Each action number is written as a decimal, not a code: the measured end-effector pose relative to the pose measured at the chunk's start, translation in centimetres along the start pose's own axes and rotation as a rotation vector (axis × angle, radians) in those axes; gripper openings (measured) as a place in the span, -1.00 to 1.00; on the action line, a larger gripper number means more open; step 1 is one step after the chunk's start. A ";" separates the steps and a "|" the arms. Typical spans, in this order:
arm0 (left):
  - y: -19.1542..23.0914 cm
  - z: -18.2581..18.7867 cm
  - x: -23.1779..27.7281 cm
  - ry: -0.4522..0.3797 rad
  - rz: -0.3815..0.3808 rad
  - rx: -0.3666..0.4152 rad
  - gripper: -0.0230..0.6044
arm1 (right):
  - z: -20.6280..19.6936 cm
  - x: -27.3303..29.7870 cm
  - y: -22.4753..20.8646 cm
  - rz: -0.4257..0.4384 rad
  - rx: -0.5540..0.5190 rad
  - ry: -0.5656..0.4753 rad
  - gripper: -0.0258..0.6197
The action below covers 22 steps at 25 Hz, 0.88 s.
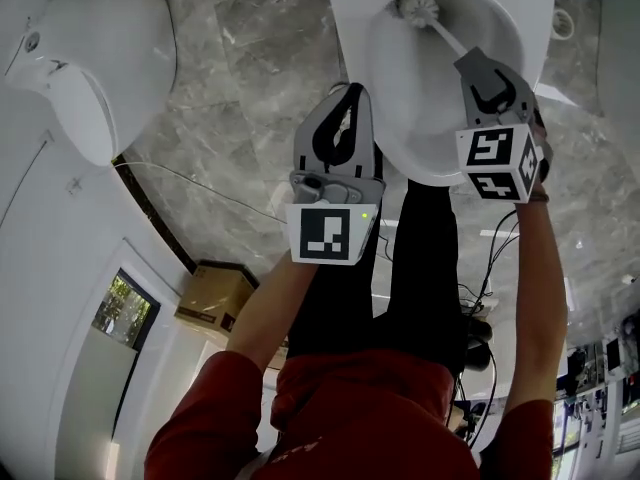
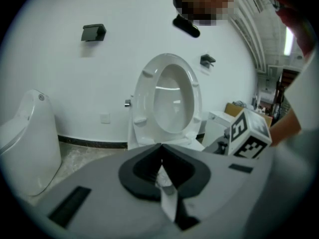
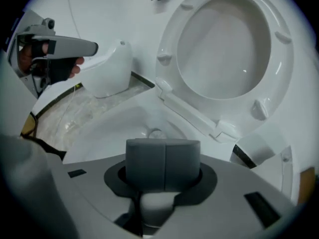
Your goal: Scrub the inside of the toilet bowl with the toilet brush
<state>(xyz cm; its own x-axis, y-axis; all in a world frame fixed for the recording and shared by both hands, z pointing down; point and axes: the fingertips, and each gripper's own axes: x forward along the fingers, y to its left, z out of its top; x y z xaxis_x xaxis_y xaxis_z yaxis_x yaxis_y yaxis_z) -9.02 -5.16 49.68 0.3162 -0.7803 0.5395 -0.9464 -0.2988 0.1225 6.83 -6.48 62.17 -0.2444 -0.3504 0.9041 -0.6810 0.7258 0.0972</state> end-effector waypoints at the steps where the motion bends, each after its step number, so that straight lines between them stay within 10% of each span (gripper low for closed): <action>1: 0.0 -0.1 -0.1 0.000 0.002 -0.001 -0.93 | -0.4 0.3 -0.8 -0.007 -0.029 0.016 -0.47; 6: -0.6 0.1 -0.1 -0.019 -0.005 0.009 -0.93 | -4.1 1.8 -2.4 -0.022 -0.152 0.113 -0.47; 22: -2.4 -0.8 -1.5 0.008 -0.036 0.007 -0.93 | -9.0 -2.6 5.0 0.004 0.058 0.187 -0.47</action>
<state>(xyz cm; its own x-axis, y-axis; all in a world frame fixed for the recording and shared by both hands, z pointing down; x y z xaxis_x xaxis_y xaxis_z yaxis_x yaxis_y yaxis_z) -7.23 -2.83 49.22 0.3493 -0.7647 0.5415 -0.9341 -0.3300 0.1364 10.27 3.34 64.07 -0.1183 -0.2271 0.9667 -0.7199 0.6902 0.0741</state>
